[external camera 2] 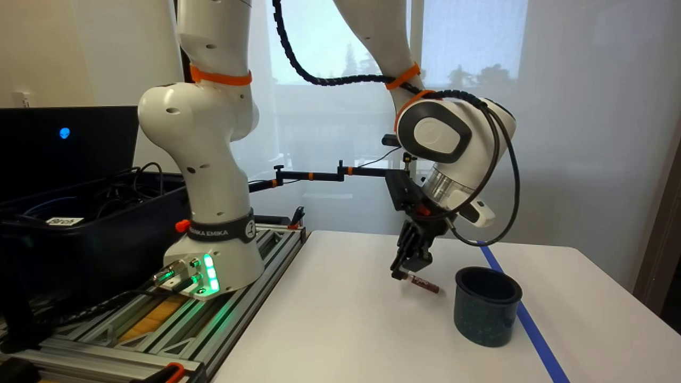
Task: Remove the marker from the mug.
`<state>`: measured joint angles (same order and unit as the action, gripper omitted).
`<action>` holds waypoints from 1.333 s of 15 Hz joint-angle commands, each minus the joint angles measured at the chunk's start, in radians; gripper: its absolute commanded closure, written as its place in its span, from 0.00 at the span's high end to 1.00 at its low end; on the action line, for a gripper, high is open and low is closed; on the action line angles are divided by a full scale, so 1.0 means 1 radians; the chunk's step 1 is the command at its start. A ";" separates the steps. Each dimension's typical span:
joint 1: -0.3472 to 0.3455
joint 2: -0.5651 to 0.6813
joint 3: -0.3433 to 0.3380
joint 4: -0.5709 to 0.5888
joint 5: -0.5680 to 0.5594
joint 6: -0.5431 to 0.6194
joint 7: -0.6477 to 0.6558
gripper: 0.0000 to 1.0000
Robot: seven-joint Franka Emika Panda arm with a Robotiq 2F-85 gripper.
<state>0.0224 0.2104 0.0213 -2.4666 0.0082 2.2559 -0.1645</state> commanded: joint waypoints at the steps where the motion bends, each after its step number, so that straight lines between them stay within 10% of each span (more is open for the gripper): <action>1: 0.004 0.008 -0.004 0.007 -0.053 -0.007 0.038 0.44; 10: 0.006 -0.177 0.017 -0.017 -0.022 -0.083 0.069 1.00; 20: -0.009 -0.298 -0.009 0.008 0.060 -0.036 0.177 1.00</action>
<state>0.0126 -0.0878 0.0132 -2.4600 0.0685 2.2221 0.0128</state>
